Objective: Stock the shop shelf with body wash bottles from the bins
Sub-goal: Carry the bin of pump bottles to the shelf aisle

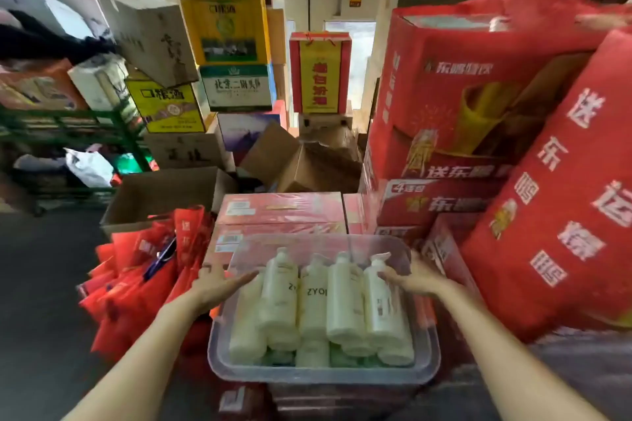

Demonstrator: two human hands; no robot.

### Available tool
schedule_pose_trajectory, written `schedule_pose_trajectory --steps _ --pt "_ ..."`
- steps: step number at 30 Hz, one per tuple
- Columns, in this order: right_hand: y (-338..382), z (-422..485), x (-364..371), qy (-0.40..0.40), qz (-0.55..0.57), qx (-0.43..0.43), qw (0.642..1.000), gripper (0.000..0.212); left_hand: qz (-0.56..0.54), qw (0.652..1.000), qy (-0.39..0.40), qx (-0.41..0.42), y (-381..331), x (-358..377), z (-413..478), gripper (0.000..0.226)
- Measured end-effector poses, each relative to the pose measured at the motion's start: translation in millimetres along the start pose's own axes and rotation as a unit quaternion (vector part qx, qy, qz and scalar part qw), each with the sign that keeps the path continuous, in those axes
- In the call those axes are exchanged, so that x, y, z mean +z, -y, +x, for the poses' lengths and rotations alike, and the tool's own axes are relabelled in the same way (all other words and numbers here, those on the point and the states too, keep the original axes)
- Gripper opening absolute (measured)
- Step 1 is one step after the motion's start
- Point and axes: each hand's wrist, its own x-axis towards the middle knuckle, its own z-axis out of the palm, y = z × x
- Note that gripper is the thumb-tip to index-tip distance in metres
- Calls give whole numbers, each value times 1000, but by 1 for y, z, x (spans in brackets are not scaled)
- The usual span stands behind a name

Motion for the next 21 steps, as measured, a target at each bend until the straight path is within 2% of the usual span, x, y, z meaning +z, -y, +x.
schedule_pose_trajectory --steps 2,4,7,8,10,12,13,19,20,21 --pt "-6 -1 4 -10 24 40 999 52 -5 998 16 -67 7 6 6 153" --pt "-20 2 12 -12 37 55 998 44 -28 993 33 -105 15 16 9 155" --pt "-23 -3 21 -27 120 114 986 88 -94 989 47 -108 20 28 18 161" --pt "-27 -1 24 -30 139 127 982 93 -115 988 37 -98 22 30 22 158" --pt "-27 -3 26 -37 171 145 974 99 -148 985 19 -92 22 31 27 131" --pt "-31 0 28 -58 213 158 962 107 -168 984 13 -58 22 28 36 75" --pt "-32 2 29 -64 221 168 959 108 -173 984 20 -47 18 25 37 58" --pt "-40 1 29 -133 222 202 945 107 -171 981 77 -53 14 19 40 42" --pt "-41 1 28 -135 218 204 945 106 -162 981 84 -69 16 20 42 55" --pt "-41 0 28 -135 211 209 945 104 -165 979 85 -88 17 20 42 86"
